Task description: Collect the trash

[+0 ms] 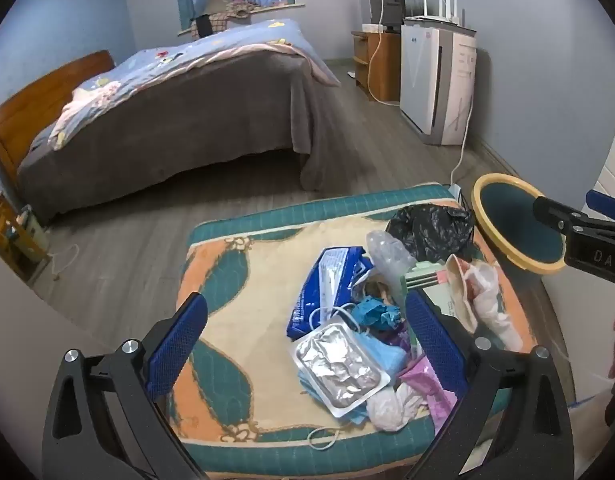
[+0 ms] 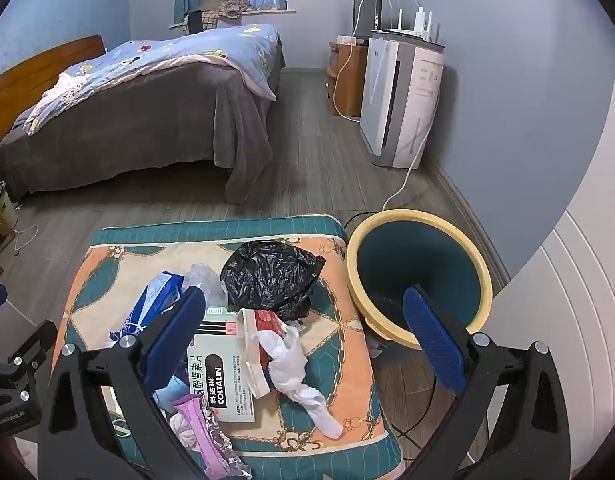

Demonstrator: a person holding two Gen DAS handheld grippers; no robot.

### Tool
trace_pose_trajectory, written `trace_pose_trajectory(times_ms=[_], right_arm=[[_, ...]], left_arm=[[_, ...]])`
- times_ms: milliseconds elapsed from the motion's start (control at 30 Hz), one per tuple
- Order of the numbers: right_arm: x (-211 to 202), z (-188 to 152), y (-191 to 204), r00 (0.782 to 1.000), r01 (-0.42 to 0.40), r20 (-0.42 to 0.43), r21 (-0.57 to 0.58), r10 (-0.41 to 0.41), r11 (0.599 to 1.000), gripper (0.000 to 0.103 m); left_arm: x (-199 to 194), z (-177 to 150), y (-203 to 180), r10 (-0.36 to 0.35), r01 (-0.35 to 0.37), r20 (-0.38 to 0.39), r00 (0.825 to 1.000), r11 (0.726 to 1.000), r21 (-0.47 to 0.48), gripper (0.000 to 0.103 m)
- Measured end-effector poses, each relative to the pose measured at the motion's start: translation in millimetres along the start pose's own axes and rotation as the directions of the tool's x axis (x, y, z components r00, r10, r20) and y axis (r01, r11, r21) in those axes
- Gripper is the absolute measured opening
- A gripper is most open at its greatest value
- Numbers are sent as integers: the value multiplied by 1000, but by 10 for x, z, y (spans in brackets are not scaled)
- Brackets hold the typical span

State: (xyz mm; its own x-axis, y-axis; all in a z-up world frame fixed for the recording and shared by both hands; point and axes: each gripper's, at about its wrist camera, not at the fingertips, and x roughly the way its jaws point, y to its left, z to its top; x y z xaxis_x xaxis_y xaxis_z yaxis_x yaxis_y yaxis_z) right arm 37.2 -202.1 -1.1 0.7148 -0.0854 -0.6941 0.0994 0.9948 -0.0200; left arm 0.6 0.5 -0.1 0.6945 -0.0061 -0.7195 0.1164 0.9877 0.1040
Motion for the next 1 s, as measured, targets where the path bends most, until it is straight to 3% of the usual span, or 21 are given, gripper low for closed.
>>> trace_pose_trajectory(times_ms=[1000], right_arm=[[-6,-30,13,1000,5,-1,-4,-5,1000,98]], left_arm=[[69,-36,38,8,-8,-7,1000,1000,-10,98]])
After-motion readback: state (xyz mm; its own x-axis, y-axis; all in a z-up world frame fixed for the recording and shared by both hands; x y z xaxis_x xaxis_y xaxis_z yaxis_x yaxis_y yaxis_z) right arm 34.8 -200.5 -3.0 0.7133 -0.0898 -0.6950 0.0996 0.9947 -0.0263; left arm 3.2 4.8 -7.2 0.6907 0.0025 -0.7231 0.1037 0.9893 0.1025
